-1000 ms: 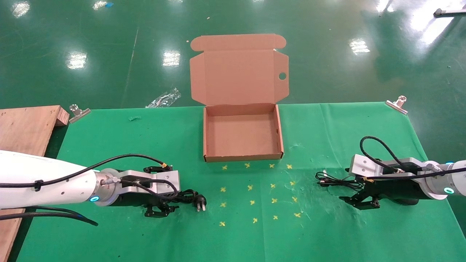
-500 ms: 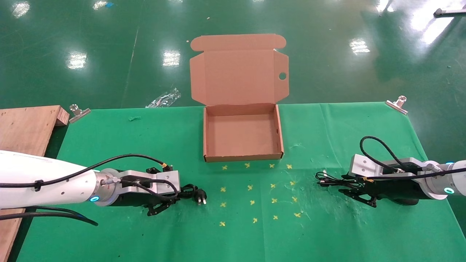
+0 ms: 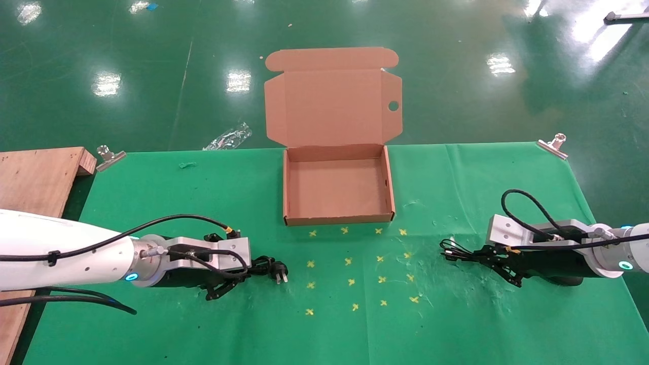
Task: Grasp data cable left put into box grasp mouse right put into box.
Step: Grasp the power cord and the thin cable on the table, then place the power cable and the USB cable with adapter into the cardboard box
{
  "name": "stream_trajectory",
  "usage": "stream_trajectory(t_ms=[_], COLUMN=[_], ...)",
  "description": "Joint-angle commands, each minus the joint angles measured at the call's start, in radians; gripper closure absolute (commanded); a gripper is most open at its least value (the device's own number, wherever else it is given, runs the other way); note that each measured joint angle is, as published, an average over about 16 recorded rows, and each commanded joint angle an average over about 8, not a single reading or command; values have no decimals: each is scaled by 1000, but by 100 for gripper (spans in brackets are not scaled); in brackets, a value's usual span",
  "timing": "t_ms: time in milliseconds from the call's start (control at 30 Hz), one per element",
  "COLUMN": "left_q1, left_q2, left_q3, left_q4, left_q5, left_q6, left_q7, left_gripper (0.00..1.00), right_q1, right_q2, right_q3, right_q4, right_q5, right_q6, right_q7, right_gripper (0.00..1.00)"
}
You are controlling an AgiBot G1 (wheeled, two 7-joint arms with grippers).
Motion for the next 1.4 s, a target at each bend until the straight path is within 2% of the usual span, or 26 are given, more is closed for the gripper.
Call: stream_trajectory(t_ms=[33, 267, 467, 567, 700, 800, 900, 933, 1167, 1200, 1400], left_q1=[0, -25, -134, -201, -262, -277, -279, -278, -306, -312, -345], left_q2=[0, -18, -2, 71, 226, 338, 401, 411, 416, 416, 414], left_q3=[0, -20, -68, -77, -57, -14, 60, 90, 299, 321, 429], left_q4=[0, -2, 53, 114, 217, 296, 351, 360, 373, 374, 381], left_q5=[0, -38, -136, -161, -123, -65, -22, -14, -28, -36, -83], left_q6=[0, 21, 78, 69, -22, -128, -232, -265, -405, -415, -463], left_q7=[0, 0, -21, -23, 9, 38, 43, 38, -69, -82, -134], left_gripper=[100, 100, 100, 100, 100, 100, 100, 92, 5, 0, 0], right_q1=[0, 17, 78, 106, 138, 160, 178, 182, 185, 184, 187], right_q2=[0, 16, 74, 98, 123, 143, 170, 181, 240, 242, 229], right_q3=[0, 16, 67, 88, 107, 118, 128, 132, 165, 168, 177], right_q4=[0, 13, 78, 130, 212, 285, 363, 389, 509, 516, 527], right_q5=[0, 20, 78, 94, 103, 105, 110, 112, 147, 151, 167], right_q6=[0, -8, -29, -31, -34, -44, -62, -68, -86, -84, -69], right_q7=[0, 1, 20, 45, 92, 138, 191, 209, 299, 303, 299], right_gripper=[100, 100, 100, 100, 100, 100, 100, 100, 100, 100, 100])
